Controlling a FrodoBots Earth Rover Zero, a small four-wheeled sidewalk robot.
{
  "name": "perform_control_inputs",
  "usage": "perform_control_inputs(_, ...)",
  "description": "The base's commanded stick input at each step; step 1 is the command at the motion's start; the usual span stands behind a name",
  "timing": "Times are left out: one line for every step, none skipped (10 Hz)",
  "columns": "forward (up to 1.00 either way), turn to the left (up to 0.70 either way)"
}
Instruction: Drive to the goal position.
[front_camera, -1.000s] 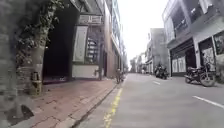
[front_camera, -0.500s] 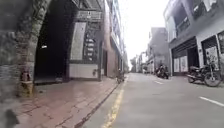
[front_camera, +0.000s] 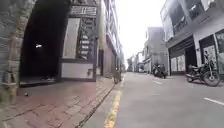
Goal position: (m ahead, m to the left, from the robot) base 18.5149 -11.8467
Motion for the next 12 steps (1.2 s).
perform_control_inputs(0.50,0.00)
perform_control_inputs(0.50,0.00)
perform_control_inputs(0.50,0.00)
perform_control_inputs(0.50,0.00)
perform_control_inputs(0.50,0.00)
perform_control_inputs(0.50,0.00)
perform_control_inputs(0.50,0.00)
perform_control_inputs(0.50,0.00)
perform_control_inputs(0.50,-0.07)
perform_control_inputs(0.50,-0.49)
perform_control_inputs(0.50,-0.50)
perform_control_inputs(0.50,-0.50)
